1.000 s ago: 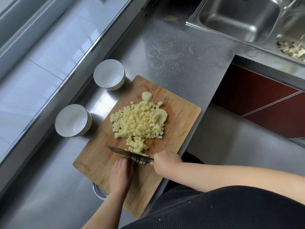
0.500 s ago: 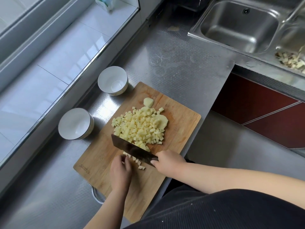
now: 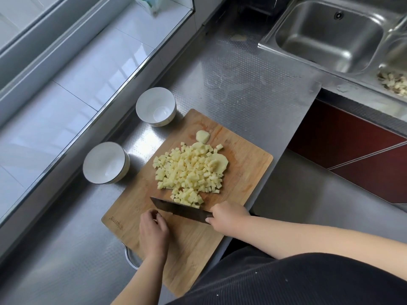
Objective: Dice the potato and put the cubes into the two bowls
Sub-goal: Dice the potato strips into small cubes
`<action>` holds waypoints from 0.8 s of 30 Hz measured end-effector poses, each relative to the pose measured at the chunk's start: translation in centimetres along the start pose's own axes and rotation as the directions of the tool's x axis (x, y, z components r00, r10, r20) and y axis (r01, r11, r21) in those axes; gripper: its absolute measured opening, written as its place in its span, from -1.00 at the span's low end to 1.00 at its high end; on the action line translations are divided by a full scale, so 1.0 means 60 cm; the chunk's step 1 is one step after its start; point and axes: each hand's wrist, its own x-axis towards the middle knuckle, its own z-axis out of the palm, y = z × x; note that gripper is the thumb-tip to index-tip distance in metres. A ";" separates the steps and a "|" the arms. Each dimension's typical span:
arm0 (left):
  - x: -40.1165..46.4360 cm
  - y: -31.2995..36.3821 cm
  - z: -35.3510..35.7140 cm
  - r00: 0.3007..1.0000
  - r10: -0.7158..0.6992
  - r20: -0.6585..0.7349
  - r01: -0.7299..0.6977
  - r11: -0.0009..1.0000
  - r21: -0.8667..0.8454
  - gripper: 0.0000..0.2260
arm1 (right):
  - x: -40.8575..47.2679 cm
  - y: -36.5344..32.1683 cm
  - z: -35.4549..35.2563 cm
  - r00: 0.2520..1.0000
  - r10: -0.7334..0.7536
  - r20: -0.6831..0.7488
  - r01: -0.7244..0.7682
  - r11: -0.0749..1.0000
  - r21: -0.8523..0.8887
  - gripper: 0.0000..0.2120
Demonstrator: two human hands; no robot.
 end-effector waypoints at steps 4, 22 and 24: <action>0.010 0.012 0.004 0.998 0.058 0.018 -0.058 0.998 -0.008 -0.82 | 0.018 0.009 -0.032 0.993 0.056 -0.104 -0.051 0.998 0.046 -0.64; 0.036 0.098 0.036 0.827 0.513 0.228 -0.561 0.742 0.367 -0.45 | 0.006 0.061 -0.122 0.981 0.130 -0.147 -0.044 0.876 0.480 -0.70; 0.037 0.112 0.032 0.846 0.512 0.153 -0.533 0.787 0.311 -0.53 | 0.004 0.068 -0.129 0.977 0.142 -0.159 -0.051 0.880 0.473 -0.69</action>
